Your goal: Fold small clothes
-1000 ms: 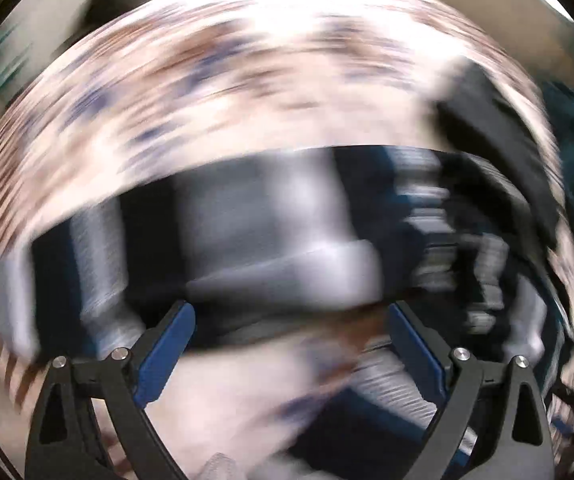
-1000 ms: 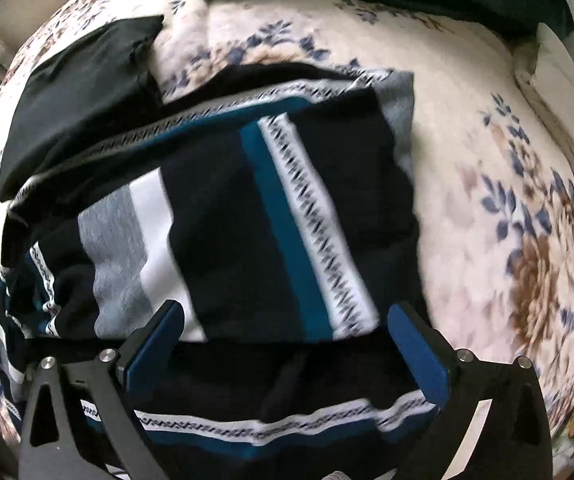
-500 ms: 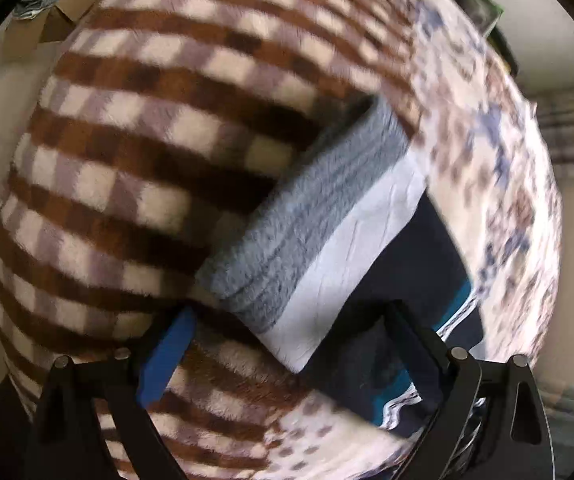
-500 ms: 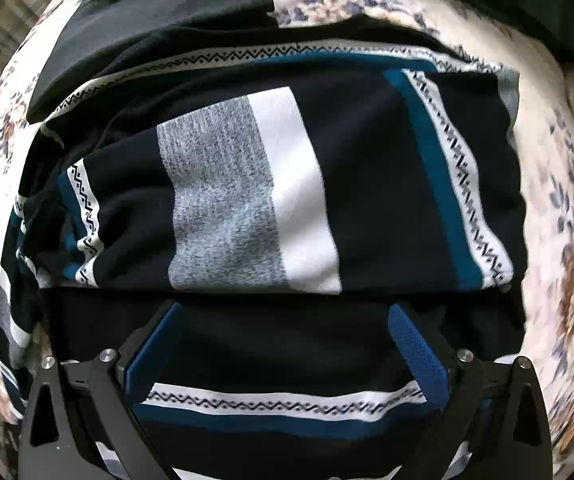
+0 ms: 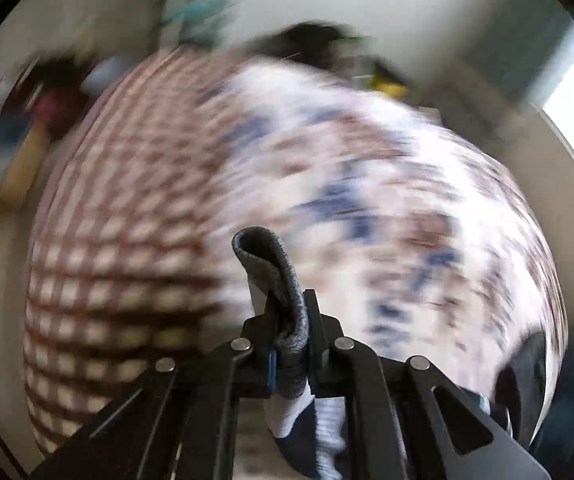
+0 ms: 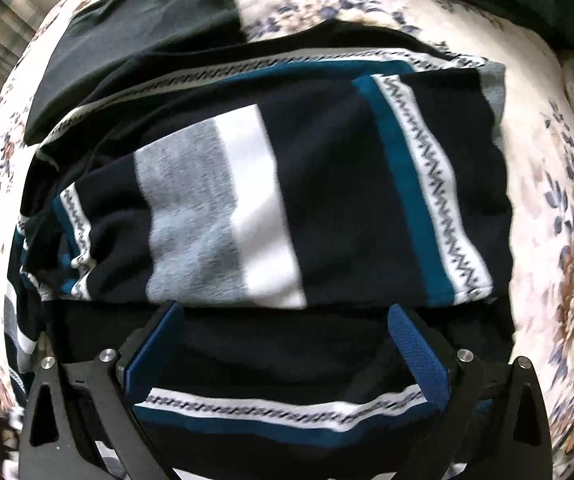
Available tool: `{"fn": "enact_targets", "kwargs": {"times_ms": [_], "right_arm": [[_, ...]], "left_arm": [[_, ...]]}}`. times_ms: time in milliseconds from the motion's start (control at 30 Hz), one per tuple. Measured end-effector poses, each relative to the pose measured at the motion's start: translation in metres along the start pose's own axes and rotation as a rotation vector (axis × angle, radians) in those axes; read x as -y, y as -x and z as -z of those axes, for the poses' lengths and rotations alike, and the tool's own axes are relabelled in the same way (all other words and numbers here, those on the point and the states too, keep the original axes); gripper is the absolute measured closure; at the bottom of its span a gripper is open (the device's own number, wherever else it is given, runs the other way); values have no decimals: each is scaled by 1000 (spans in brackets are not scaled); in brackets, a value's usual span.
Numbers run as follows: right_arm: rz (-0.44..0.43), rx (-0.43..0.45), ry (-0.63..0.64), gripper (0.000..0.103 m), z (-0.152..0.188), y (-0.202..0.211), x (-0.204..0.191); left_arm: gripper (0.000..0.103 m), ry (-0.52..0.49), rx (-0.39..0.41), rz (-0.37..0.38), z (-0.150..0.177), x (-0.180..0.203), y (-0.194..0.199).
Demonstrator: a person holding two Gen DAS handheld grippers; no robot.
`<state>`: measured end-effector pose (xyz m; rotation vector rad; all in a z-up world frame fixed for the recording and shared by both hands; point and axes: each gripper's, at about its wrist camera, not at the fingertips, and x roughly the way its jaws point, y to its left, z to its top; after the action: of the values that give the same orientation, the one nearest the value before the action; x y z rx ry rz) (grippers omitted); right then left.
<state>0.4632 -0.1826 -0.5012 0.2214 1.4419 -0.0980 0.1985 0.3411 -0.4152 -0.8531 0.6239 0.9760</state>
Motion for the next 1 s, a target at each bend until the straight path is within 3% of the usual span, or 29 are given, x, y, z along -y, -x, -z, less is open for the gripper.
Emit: {"fn": "enact_targets", "kwargs": {"times_ms": [133,267,400,467,533,667,767,833,900,933,1000], "right_arm": [[-39,16,-22,0,-11,1,15],[-81,40,-95,0,-22,13,40],[-95,58,-166,0,-19,21,71],[-92,61,-191,0,-22,22,90],[-84,62,-220,0,-23,24,115],[-55,58,-259,0,-23,19,154],[-49,44,-294,0,-19,16,184],[-64,42,-315,0,-17,15,199],[-98,47,-332,0,-15,17,213],[-114,49,-336,0,-15,19,217],[-154,64,-350,0,-15,27,227]], "left_arm": [[95,-256,32,169,3,111,31],[95,-467,4,370,49,223,58],[95,-644,-127,572,136,327,75],[95,-756,-193,665,197,369,90],[95,-848,-250,725,251,391,104],[95,-987,-372,773,337,409,113],[90,-1073,-491,752,370,412,102],[77,-1093,-544,712,377,404,95],[15,-1101,-553,673,373,396,93],[7,-1081,-569,673,362,391,88],[7,-1058,-551,649,345,378,86]]}}
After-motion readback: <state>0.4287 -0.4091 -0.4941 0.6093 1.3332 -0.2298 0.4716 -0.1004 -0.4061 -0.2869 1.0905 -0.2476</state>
